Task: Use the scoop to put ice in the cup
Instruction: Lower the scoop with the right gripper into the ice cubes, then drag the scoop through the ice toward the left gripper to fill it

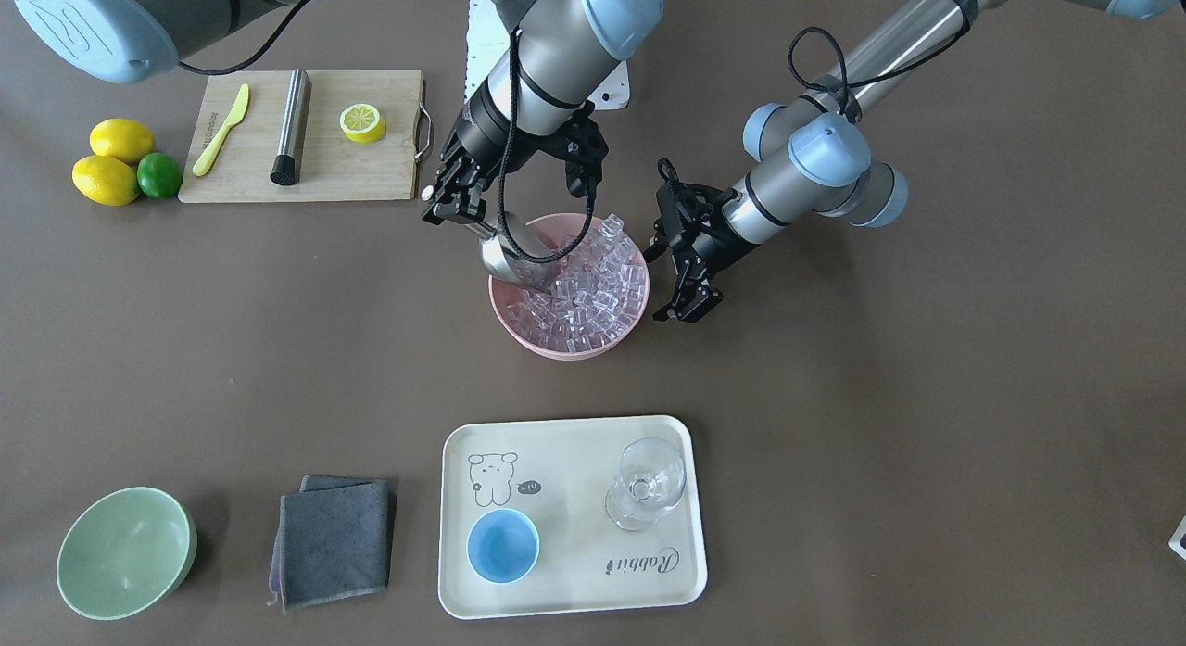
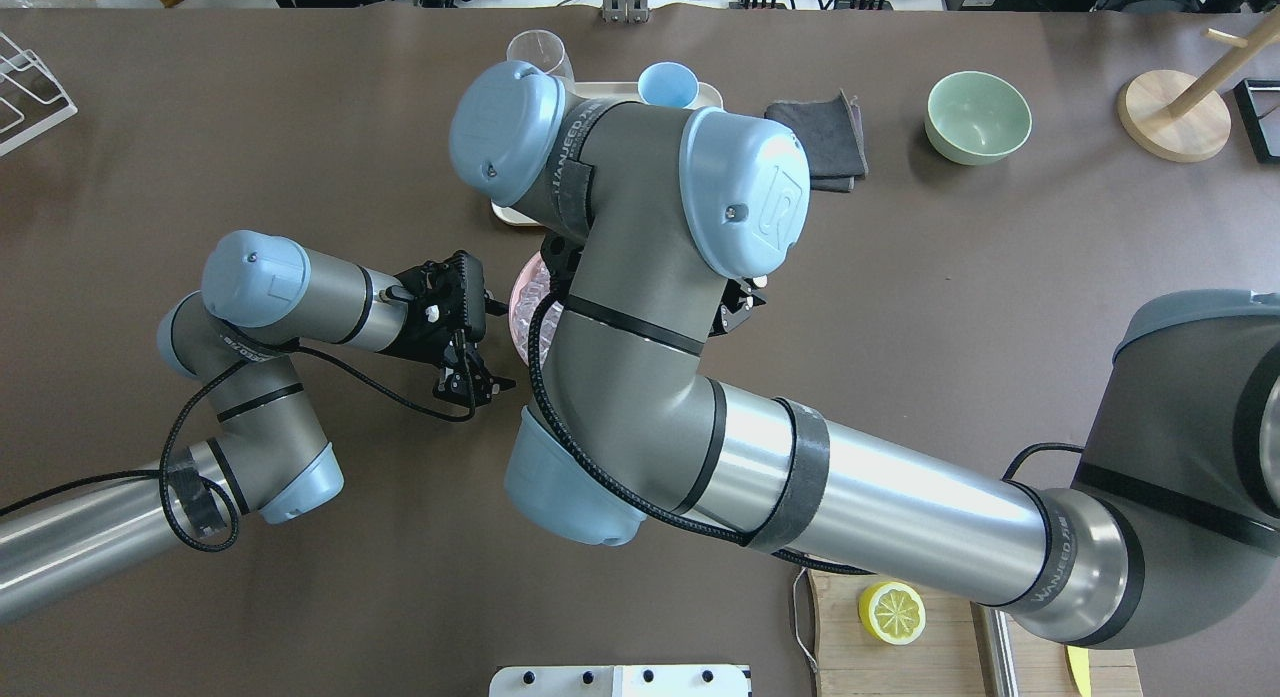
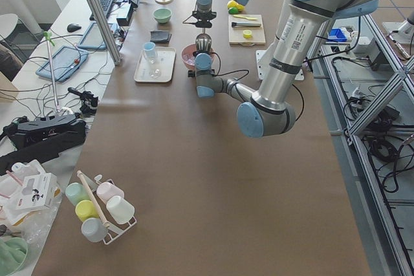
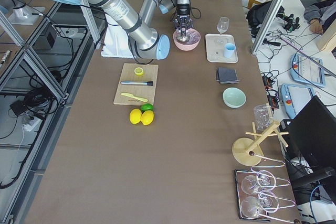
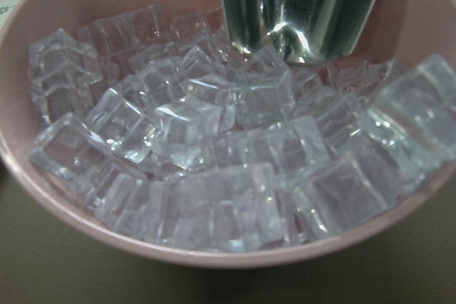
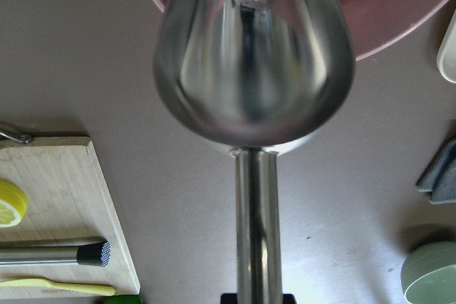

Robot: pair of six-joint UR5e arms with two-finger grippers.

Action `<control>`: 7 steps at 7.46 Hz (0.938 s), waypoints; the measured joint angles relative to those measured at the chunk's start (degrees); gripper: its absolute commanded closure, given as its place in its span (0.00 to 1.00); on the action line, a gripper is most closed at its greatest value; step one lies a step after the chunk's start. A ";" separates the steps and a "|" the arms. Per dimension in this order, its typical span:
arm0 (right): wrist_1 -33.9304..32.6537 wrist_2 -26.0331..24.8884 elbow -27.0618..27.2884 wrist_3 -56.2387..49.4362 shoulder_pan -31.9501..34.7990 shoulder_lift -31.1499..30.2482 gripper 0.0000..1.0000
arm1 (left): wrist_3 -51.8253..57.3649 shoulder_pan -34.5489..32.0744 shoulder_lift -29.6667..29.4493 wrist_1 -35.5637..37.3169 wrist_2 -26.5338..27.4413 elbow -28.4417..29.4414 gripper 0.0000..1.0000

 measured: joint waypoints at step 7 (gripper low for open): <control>13.21 0.92 8.75 7.59 0.03 -10.66 1.00 | -0.01 0.31 0.04 -0.07 0.26 0.00 0.01</control>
